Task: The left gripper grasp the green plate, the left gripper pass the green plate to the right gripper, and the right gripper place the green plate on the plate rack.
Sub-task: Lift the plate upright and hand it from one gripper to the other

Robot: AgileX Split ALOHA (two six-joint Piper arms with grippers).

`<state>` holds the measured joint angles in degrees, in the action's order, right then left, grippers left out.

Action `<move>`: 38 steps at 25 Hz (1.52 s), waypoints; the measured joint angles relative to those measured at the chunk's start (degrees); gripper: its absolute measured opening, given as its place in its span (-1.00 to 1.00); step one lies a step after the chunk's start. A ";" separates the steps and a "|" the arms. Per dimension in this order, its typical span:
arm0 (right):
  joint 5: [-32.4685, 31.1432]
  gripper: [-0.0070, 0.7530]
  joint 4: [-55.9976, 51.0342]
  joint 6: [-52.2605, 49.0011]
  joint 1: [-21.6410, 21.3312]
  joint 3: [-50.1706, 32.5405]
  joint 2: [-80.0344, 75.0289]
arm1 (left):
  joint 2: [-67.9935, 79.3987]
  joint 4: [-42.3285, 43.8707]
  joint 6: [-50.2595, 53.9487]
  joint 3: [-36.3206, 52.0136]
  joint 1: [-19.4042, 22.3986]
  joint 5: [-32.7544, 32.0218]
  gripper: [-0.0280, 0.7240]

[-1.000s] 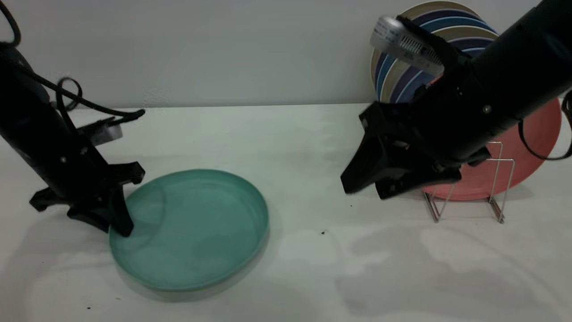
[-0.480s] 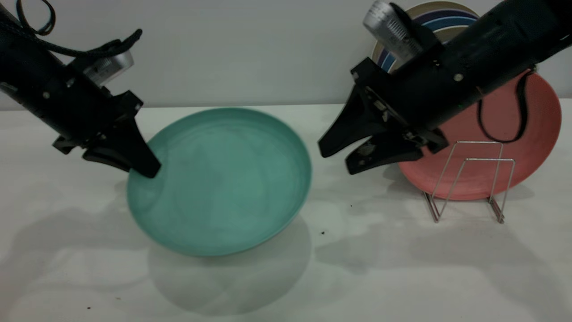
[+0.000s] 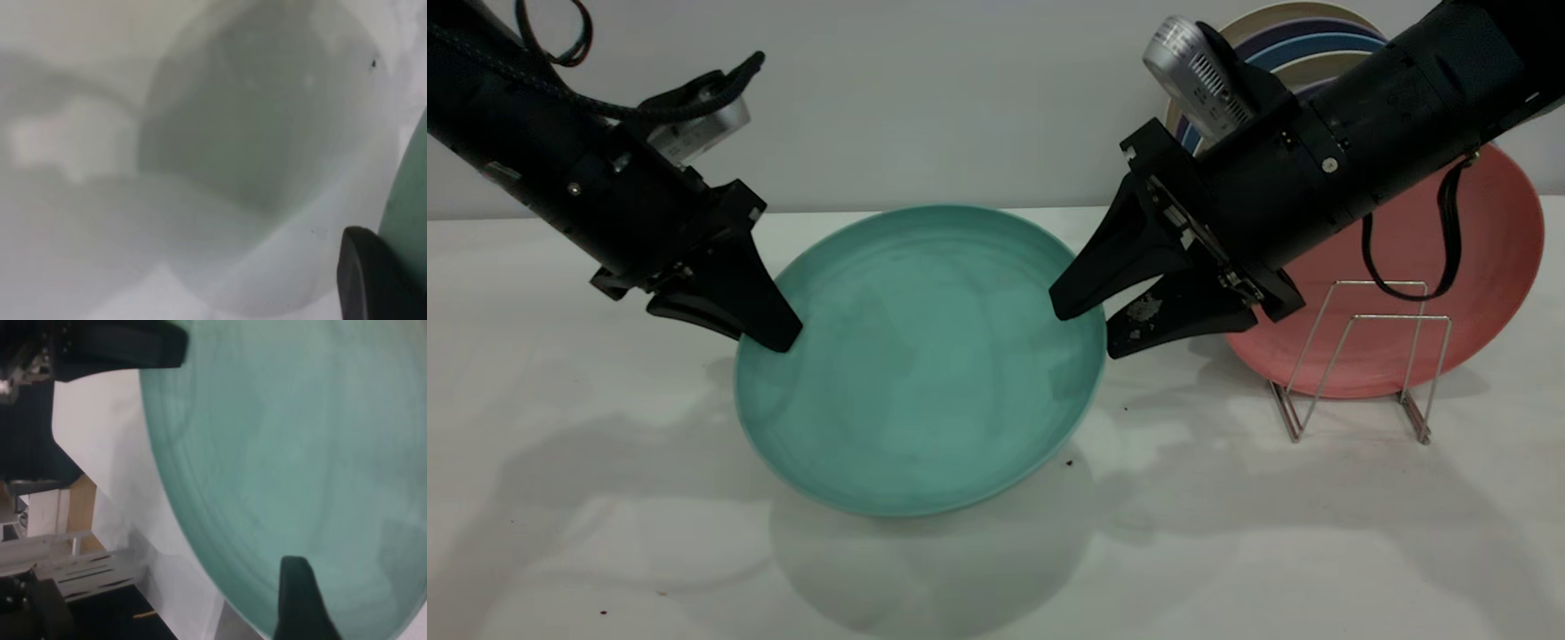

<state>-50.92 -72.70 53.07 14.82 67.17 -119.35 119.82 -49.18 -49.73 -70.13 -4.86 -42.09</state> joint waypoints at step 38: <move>-0.06 -0.68 2.75 8.94 -5.50 0.00 3.01 | -9.59 -1.02 -6.77 0.00 -1.15 -8.14 0.85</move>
<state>-50.98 -69.95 62.01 9.32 67.17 -116.34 110.23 -50.20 -56.50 -70.13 -6.01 -50.23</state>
